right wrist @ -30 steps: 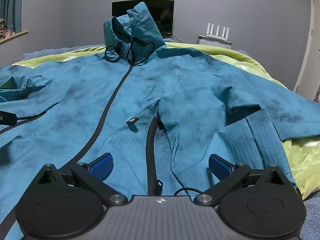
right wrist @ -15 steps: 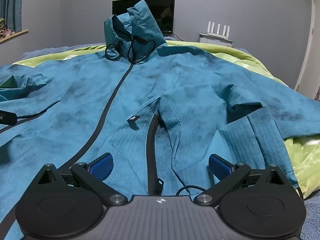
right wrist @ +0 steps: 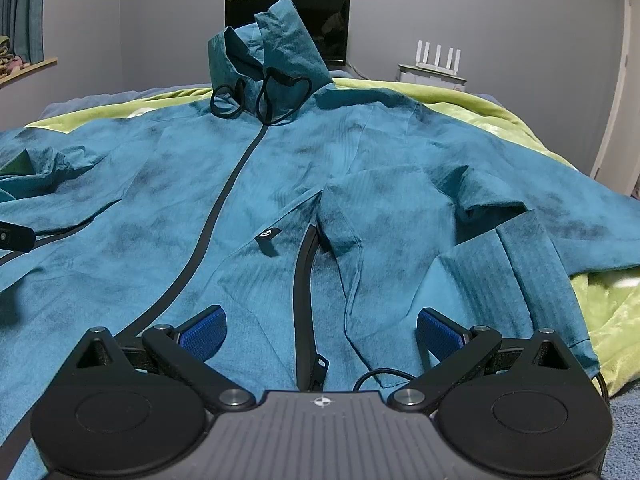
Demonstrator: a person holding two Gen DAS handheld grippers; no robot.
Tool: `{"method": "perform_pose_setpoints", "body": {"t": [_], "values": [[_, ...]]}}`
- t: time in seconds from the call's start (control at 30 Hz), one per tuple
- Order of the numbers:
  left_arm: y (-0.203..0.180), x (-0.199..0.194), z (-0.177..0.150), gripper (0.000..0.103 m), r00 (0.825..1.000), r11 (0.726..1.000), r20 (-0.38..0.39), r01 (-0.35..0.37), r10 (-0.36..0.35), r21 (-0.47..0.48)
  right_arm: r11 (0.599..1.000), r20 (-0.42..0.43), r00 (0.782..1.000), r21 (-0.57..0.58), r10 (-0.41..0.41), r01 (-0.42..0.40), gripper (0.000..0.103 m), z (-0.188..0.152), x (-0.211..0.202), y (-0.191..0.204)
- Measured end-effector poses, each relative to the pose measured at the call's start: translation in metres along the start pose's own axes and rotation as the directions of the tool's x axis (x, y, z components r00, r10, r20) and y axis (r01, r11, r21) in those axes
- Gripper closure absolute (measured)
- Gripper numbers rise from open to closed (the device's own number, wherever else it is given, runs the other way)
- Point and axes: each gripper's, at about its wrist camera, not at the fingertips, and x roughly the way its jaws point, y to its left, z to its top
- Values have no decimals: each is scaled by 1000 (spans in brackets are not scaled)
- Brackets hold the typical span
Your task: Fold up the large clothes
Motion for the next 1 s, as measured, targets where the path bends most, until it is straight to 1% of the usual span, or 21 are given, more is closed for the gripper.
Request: {"method": "perform_pose_setpoints", "body": {"t": [1.0], "values": [[0, 2, -2, 0, 1000, 1000, -8, -2, 2, 3, 1000, -11, 1000, 5, 4, -4, 0, -3, 3, 2]]}}
